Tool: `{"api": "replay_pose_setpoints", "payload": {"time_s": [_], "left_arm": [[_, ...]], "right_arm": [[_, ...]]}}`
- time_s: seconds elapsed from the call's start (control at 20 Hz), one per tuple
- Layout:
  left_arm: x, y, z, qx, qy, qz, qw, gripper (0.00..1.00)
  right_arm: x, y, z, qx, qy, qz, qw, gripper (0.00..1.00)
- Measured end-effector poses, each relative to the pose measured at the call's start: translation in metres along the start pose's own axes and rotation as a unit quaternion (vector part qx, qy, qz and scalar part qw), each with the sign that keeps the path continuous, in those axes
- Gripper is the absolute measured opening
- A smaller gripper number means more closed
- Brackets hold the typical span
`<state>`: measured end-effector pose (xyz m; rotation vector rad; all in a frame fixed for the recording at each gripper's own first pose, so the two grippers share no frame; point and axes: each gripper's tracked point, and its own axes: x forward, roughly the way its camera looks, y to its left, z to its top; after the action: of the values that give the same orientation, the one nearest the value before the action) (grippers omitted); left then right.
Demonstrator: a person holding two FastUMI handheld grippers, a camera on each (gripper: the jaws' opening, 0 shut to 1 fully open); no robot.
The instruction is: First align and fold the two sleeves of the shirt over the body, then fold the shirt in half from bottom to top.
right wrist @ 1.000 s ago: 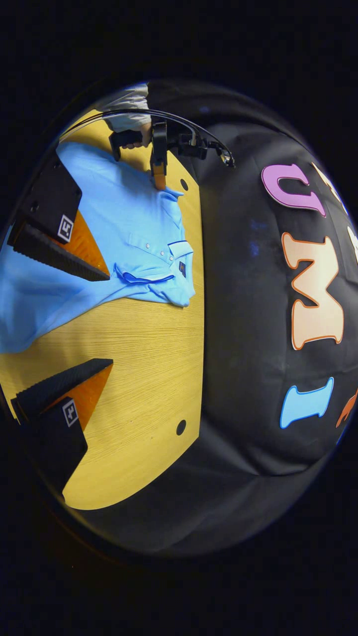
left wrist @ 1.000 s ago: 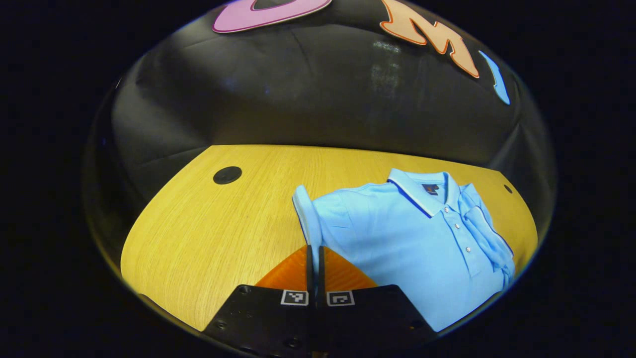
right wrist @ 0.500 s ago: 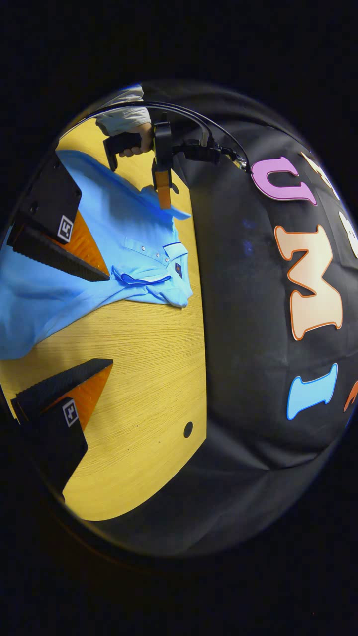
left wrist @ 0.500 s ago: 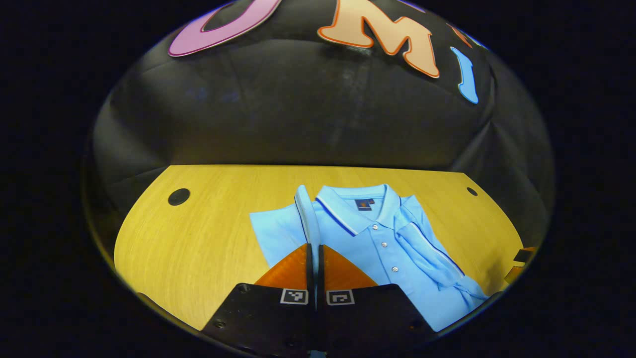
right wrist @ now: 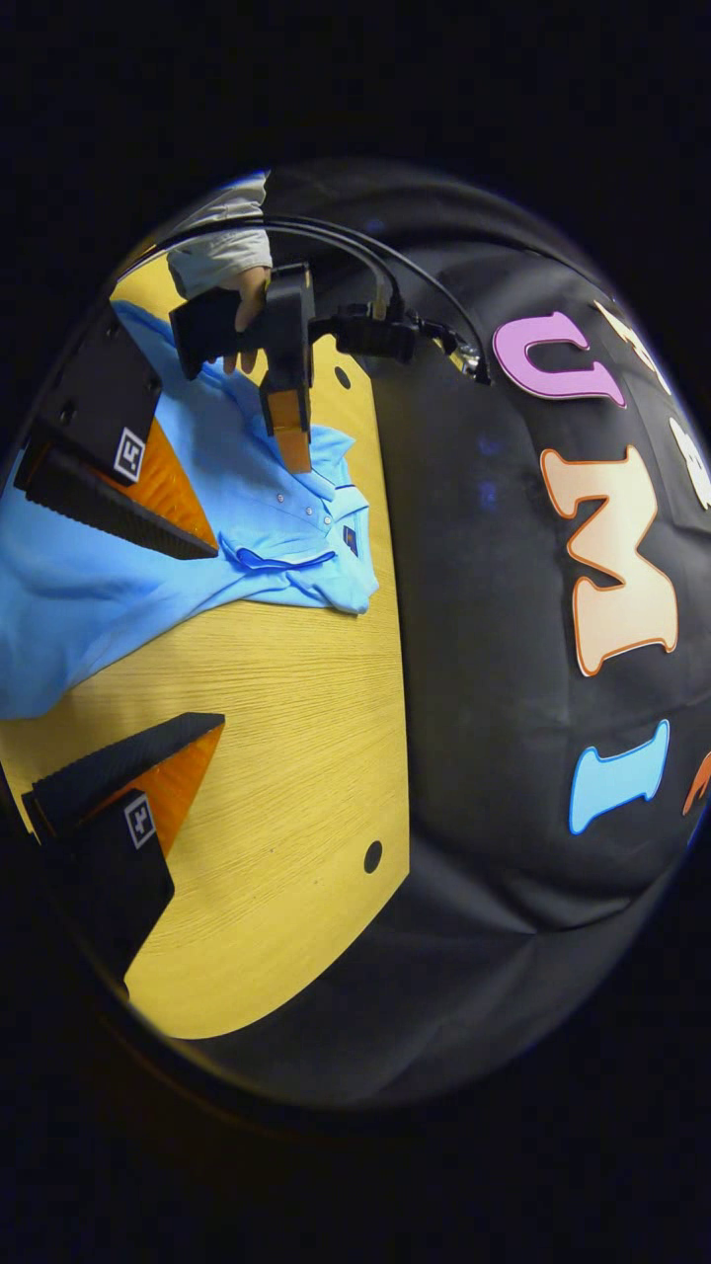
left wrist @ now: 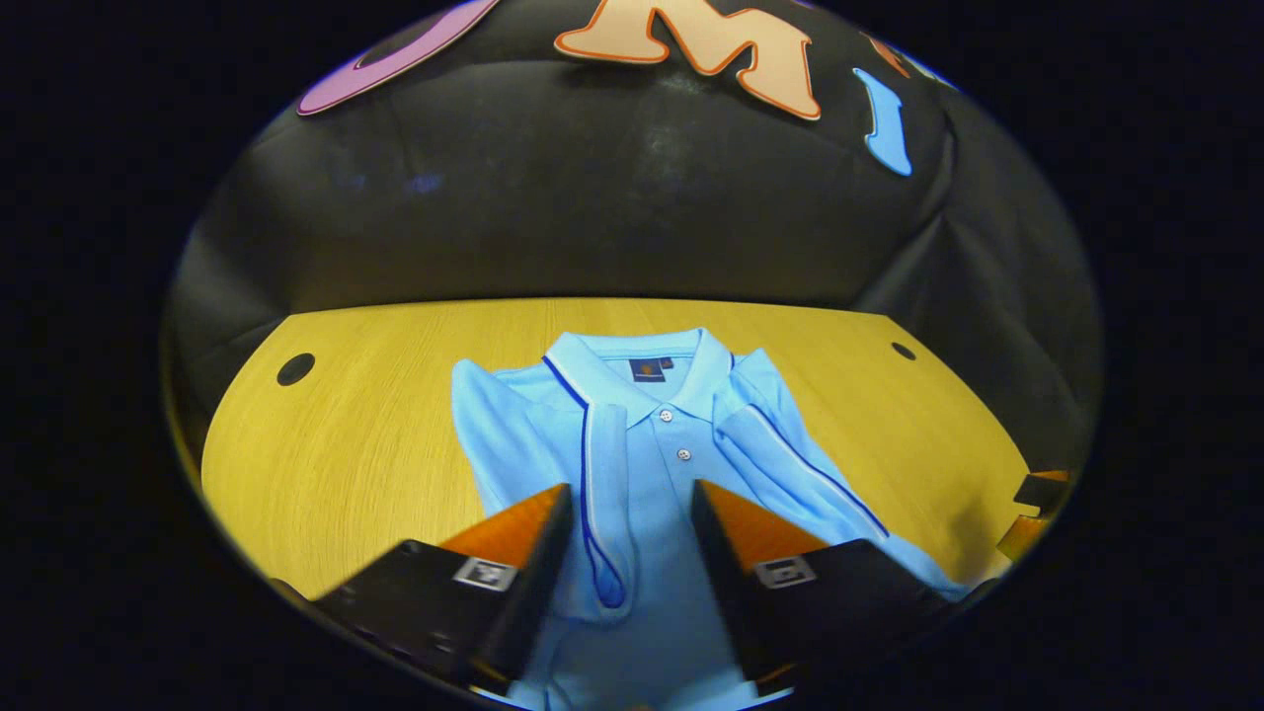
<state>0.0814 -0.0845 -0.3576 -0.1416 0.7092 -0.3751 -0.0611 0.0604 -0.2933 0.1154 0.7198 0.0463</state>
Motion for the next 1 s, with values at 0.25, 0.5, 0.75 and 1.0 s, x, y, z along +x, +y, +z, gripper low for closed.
{"api": "replay_pose_setpoints", "payload": {"time_s": [0.25,0.5,0.75,1.0], "left_arm": [[-0.072,0.02,0.013,0.008,-0.044,0.024,0.999,0.95],[-0.163,0.035,0.002,0.018,-0.077,0.074,0.994,0.95],[-0.229,0.027,-0.047,0.035,-0.069,0.1,0.992,0.95],[-0.271,0.008,-0.11,0.03,-0.041,0.108,0.993,0.95]], "right_arm": [[-0.016,0.007,0.004,-0.006,-0.017,0.002,1.0,0.94],[-0.042,0.016,-0.017,-0.053,-0.016,0.038,0.998,0.98],[-0.08,0.016,-0.05,-0.071,-0.013,0.056,0.996,0.98],[-0.117,-0.002,-0.084,-0.082,-0.003,0.051,0.995,0.98]]}}
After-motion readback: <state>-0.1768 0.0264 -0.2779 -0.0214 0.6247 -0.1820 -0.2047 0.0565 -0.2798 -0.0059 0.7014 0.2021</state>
